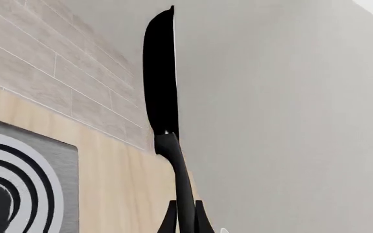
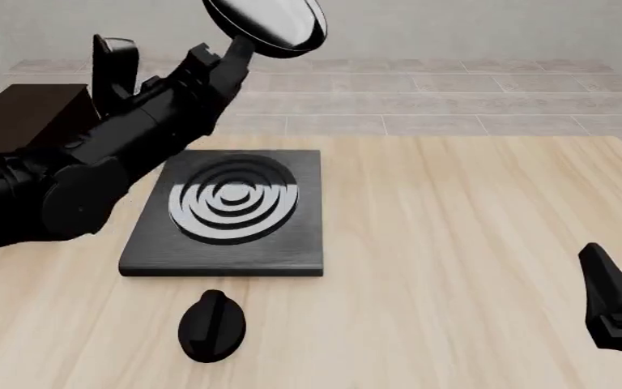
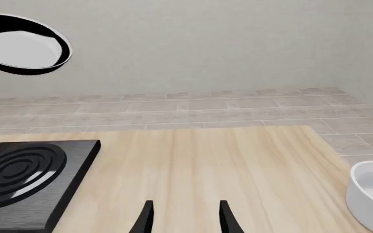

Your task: Put the frying pan on top of the cabinet.

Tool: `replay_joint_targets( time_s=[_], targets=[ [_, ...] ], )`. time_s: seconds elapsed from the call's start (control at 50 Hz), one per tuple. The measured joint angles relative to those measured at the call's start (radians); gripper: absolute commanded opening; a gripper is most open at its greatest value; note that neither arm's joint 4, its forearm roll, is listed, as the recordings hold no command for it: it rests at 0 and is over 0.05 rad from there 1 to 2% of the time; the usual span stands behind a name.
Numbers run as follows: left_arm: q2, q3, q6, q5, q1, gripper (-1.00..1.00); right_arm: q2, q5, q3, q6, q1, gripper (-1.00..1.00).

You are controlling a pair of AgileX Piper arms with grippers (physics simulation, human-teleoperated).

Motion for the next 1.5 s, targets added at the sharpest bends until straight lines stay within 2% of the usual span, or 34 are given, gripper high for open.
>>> replay_joint_targets(
  time_s=[0.42, 0.82, 1.16, 1.5],
  targets=[
    [-0.201, 0.114, -0.052, 0.018, 0.087, -1.0, -0.01, 0.009, 0.0, -0.001, 0.001, 1.0],
    [-0.392, 0.226, -0.14, 0.048, 0.228, -1.0, -0.016, 0.014, 0.0, -0.003, 0.001, 1.0],
    [-0.595, 0.307, -0.2, 0.13, 0.376, -1.0, -0.027, 0.023, 0.0, -0.005, 0.002, 1.0],
    [-0.789, 0.368, -0.268, 0.229, 0.47, -1.0, -0.035, 0.031, 0.0, -0.007, 0.003, 1.0]
  ],
)
